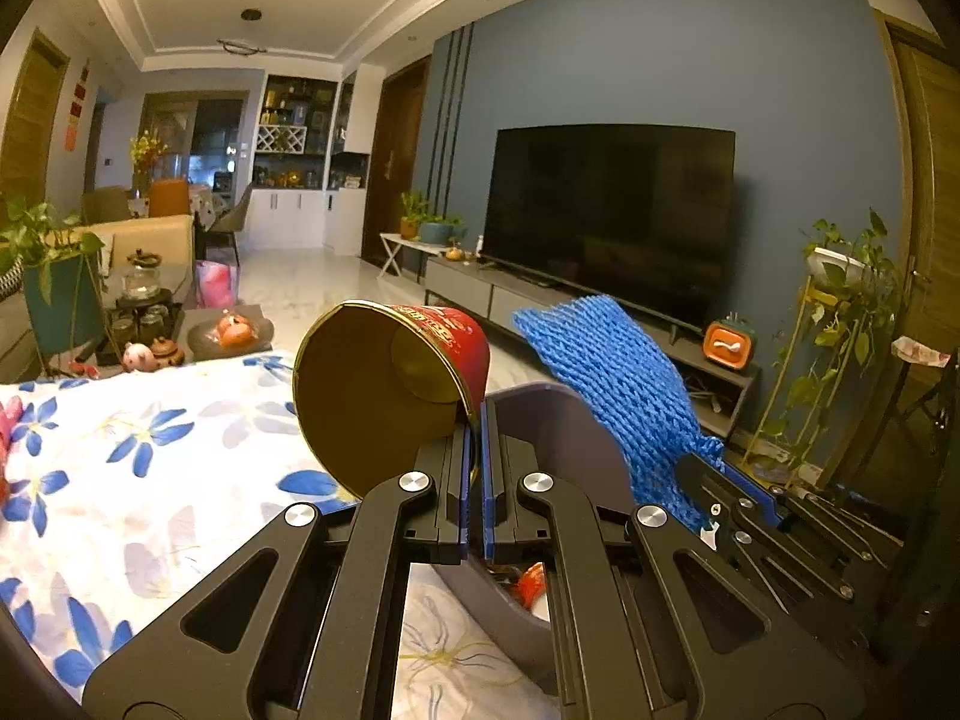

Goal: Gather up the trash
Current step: 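Lift the red cup and blue net and carry both over the grey bin, then open the left tool to drop the red cup while the right tool releases the blue net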

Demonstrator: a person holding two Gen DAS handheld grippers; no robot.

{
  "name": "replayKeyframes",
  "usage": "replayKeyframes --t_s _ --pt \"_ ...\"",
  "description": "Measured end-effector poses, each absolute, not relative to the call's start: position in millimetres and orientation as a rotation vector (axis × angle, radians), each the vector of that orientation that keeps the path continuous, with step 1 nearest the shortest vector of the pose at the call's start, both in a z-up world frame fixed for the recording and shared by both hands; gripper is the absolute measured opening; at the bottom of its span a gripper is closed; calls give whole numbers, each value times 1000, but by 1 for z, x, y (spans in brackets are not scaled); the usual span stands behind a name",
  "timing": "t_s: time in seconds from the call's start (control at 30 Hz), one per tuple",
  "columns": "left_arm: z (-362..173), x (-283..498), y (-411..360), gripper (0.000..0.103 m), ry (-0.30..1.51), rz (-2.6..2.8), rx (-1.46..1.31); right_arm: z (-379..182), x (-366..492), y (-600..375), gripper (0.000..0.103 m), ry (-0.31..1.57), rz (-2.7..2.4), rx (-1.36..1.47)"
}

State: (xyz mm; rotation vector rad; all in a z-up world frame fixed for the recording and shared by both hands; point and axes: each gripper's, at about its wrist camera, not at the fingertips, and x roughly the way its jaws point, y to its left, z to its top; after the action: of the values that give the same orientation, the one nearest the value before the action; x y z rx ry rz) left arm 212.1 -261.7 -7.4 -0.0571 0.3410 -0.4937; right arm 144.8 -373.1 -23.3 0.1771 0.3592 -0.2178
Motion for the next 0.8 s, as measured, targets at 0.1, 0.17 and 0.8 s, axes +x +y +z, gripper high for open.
replayKeyframes --t_s 0.1,0.17,0.8 --pt "-13 217 -265 2 355 -506 -57 -27 146 -376 9 363 -220 180" --pt "-16 219 -268 2 361 -512 -55 -28 147 -375 9 366 -222 181" --pt "-34 239 -278 3 416 -590 -74 -36 162 -384 9 405 -219 191"
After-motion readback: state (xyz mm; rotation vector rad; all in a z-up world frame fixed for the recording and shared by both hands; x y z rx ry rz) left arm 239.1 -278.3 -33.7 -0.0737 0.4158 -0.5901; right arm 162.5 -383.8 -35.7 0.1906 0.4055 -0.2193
